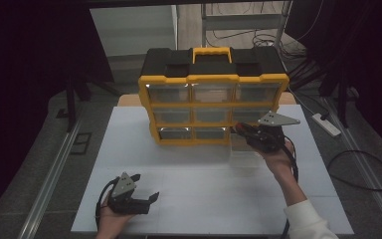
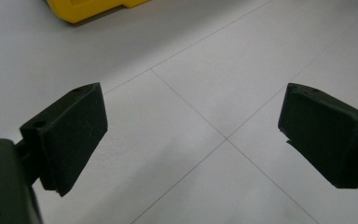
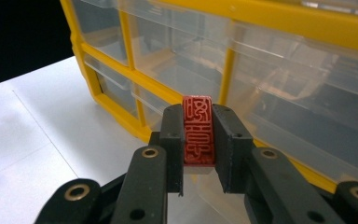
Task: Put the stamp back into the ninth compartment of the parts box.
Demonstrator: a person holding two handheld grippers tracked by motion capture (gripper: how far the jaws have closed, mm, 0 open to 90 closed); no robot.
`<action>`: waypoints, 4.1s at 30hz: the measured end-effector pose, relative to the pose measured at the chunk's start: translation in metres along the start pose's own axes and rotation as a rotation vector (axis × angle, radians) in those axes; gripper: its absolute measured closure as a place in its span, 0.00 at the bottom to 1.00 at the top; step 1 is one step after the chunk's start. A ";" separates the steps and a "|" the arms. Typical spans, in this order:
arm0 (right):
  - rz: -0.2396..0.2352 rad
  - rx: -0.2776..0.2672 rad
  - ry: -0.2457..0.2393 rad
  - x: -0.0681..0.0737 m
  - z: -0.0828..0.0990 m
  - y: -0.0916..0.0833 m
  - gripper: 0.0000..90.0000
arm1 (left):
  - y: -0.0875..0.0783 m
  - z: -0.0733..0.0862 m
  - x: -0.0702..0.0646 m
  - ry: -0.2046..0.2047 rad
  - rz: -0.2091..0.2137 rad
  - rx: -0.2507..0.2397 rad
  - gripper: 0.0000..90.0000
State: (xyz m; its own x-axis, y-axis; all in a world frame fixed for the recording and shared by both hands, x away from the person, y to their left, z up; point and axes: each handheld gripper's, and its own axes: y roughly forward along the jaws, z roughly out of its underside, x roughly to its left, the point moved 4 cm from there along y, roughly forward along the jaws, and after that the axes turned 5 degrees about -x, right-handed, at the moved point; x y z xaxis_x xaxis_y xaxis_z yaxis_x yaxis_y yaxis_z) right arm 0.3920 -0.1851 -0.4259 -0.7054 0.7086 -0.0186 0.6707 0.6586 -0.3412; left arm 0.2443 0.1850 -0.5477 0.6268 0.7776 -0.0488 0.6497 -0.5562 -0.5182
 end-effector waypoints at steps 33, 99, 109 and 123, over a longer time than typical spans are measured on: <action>0.009 0.155 0.011 -0.014 0.029 0.005 0.84 | 0.000 0.000 0.000 0.004 -0.001 0.003 0.09; 0.041 -0.048 0.070 0.000 0.085 -0.109 0.30 | 0.003 -0.004 -0.001 0.001 0.006 -0.016 0.09; 0.091 0.017 0.100 -0.010 0.129 -0.119 0.29 | 0.005 -0.005 0.000 0.008 0.013 -0.013 0.09; 0.078 0.028 0.067 -0.010 0.130 -0.111 0.29 | 0.008 -0.004 0.000 0.008 0.007 -0.003 0.09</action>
State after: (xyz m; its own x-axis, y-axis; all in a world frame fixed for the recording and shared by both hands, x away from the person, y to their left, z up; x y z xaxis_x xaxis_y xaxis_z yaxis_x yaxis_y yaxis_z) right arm 0.2951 -0.2986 -0.5101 -0.6335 0.7736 0.0161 0.7157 0.5938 -0.3676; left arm 0.2508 0.1796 -0.5483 0.6349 0.7712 -0.0455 0.6466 -0.5627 -0.5150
